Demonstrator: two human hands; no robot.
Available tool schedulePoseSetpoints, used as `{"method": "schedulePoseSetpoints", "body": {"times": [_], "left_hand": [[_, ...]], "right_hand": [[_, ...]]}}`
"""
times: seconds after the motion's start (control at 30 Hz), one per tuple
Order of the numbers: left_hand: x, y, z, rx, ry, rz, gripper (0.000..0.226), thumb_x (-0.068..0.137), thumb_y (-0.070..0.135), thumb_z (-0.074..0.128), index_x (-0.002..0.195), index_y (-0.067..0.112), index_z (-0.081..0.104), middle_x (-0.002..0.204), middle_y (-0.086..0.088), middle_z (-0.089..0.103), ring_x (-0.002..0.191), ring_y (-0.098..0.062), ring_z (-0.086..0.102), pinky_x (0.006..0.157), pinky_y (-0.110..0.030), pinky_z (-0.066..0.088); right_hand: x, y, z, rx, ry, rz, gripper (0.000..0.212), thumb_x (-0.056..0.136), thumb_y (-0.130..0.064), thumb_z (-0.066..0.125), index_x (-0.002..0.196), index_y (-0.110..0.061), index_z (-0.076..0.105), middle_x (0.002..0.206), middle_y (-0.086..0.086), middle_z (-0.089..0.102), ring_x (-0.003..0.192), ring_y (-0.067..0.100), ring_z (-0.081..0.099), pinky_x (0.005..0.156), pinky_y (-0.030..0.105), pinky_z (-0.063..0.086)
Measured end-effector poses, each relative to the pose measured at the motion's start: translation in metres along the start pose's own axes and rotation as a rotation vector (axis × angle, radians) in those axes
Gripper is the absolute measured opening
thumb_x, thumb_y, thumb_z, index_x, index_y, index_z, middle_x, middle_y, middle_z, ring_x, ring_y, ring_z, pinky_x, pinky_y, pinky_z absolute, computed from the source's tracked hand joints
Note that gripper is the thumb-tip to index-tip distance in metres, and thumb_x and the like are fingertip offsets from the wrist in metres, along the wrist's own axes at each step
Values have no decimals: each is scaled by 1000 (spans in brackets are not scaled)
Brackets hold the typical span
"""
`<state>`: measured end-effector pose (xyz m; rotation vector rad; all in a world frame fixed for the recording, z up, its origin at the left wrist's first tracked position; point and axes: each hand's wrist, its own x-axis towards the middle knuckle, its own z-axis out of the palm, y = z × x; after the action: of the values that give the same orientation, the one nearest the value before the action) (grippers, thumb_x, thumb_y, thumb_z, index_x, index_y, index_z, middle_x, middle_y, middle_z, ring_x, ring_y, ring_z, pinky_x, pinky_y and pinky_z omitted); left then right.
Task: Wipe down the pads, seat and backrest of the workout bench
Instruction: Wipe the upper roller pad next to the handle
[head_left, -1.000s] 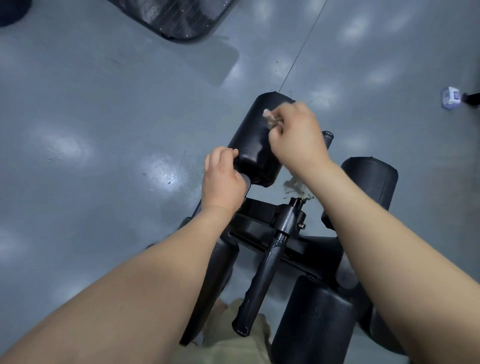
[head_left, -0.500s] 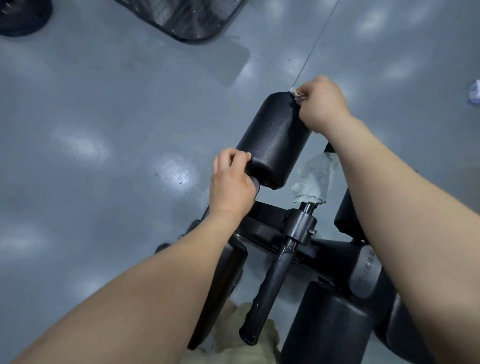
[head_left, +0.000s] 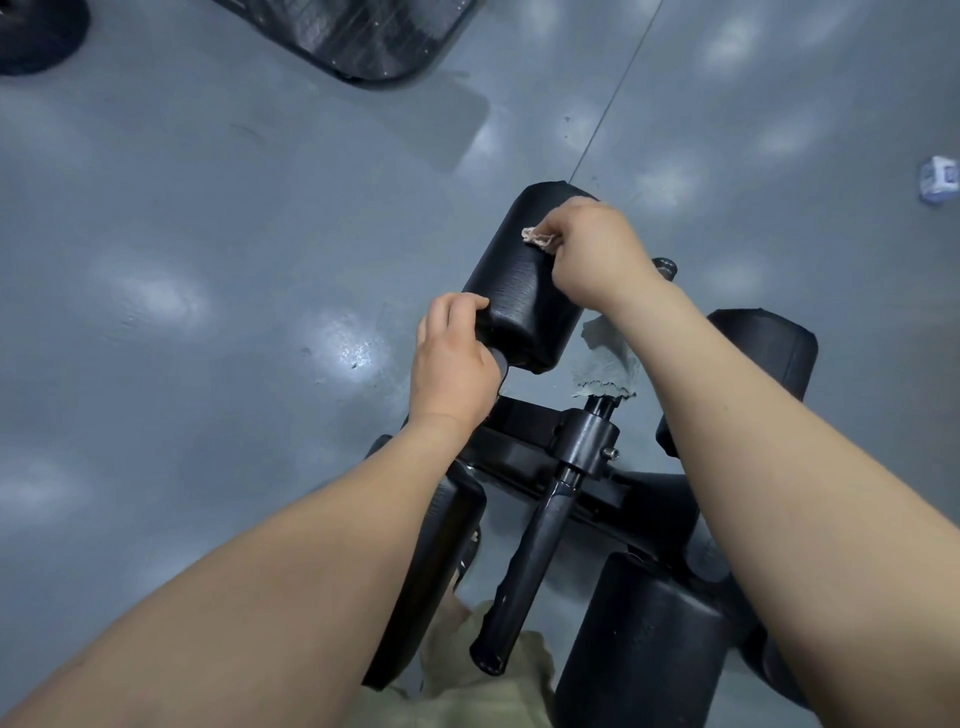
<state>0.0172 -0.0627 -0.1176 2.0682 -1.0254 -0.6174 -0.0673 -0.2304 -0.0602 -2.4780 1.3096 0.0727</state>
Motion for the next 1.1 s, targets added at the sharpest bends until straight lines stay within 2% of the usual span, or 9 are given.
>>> {"method": "schedulePoseSetpoints", "body": {"times": [0.07, 0.27, 0.47, 0.6, 0.77, 0.83, 0.93, 1.0, 1.1], "left_hand": [[1, -1, 1, -39, 18, -54, 51, 79, -5, 41, 124, 16, 56, 127, -1, 49, 115, -22, 49, 88, -21, 36], [4, 0, 2, -74, 20, -190, 54, 84, -1, 40, 133, 17, 53, 134, 2, 47, 122, -17, 47, 87, -11, 27], [4, -3, 2, -53, 3, -187, 53, 86, -2, 39, 135, 15, 54, 137, 0, 48, 124, -20, 48, 91, -15, 30], [3, -3, 3, -47, 16, -131, 53, 84, -4, 39, 131, 14, 56, 132, -1, 49, 122, -21, 48, 92, -17, 33], [2, -4, 2, -31, 42, -72, 52, 83, -8, 39, 126, 13, 60, 127, 1, 50, 122, -19, 45, 93, -15, 32], [2, -5, 2, -17, 46, -49, 51, 83, -9, 40, 125, 12, 61, 126, 0, 51, 122, -20, 45, 91, -12, 29], [2, -4, 2, 11, 48, 5, 50, 80, -4, 38, 121, 9, 63, 122, -4, 54, 118, -24, 47, 90, -14, 31], [1, -2, 2, 34, 47, 40, 52, 77, 4, 33, 119, 7, 64, 120, -5, 55, 116, -25, 47, 90, -17, 32], [1, -3, 3, 48, 55, 71, 57, 77, 14, 26, 118, 7, 64, 119, -6, 56, 113, -25, 47, 90, -20, 35]], "right_hand": [[-6, -3, 2, 6, -5, -6, 49, 81, 2, 47, 119, -18, 70, 121, 8, 61, 117, 34, 51, 96, 40, 47], [-18, -11, 4, -30, -47, -39, 54, 82, 3, 46, 125, -19, 69, 123, 8, 60, 116, 34, 49, 96, 39, 46], [-35, -18, 2, -8, -94, -83, 52, 83, 4, 45, 123, -19, 70, 122, 7, 61, 114, 31, 51, 95, 40, 47], [-41, -13, -13, 97, -149, -84, 36, 88, -2, 51, 109, -17, 76, 110, 3, 66, 102, 24, 60, 88, 34, 51], [5, 18, -23, 99, 148, 167, 26, 93, -10, 48, 101, -14, 72, 105, 14, 58, 75, 35, 60, 70, 36, 50], [21, 27, -23, 74, 182, 244, 28, 91, -6, 47, 105, -11, 70, 114, 19, 57, 77, 33, 56, 75, 35, 51], [34, 29, -19, 47, 161, 274, 30, 91, -3, 49, 113, -8, 69, 123, 20, 56, 97, 36, 55, 78, 27, 39], [35, 27, -15, 11, 135, 247, 32, 89, -1, 49, 112, -8, 69, 120, 21, 58, 107, 40, 55, 75, 27, 34], [29, 25, -10, -15, 125, 212, 36, 83, 2, 48, 110, -8, 71, 115, 20, 62, 107, 40, 56, 75, 28, 36]]}}
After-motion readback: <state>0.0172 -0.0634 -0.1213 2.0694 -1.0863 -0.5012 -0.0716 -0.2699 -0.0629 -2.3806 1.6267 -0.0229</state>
